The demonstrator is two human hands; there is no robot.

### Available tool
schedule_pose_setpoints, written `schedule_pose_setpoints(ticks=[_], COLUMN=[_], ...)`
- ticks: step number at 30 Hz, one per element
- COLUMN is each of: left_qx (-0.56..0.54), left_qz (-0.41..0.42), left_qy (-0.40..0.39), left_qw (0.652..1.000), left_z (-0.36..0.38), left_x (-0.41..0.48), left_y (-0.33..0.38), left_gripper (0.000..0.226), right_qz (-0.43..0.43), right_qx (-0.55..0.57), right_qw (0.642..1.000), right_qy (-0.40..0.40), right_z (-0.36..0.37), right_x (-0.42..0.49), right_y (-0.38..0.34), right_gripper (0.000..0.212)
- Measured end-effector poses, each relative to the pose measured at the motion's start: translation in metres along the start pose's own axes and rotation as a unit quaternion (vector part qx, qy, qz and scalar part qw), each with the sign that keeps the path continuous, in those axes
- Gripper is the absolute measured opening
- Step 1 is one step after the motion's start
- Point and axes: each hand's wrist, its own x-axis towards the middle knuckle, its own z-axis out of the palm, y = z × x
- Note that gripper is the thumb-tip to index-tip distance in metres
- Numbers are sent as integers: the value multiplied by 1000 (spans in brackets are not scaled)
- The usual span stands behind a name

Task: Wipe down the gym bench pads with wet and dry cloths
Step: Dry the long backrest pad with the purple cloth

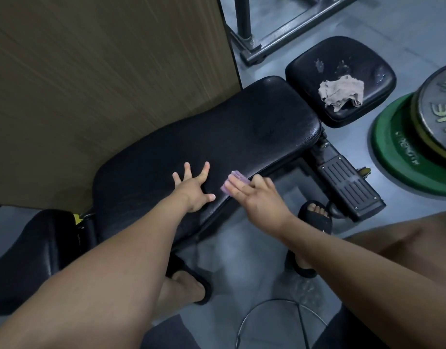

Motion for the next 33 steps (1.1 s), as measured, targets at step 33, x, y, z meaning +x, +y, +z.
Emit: schedule_pose_setpoints(ticks=[33], left_qx=[-8], left_qz=[-5], left_qy=[-1], left_qw=[1000], left_z=[-15], left_x=[35], left_y=[62], left_gripper=[98], right_qz=[303], right_qx=[18], right_qw=[952], right_qy=[42], right_z=[-55], right_x=[81], right_y=[156], right_gripper=[46])
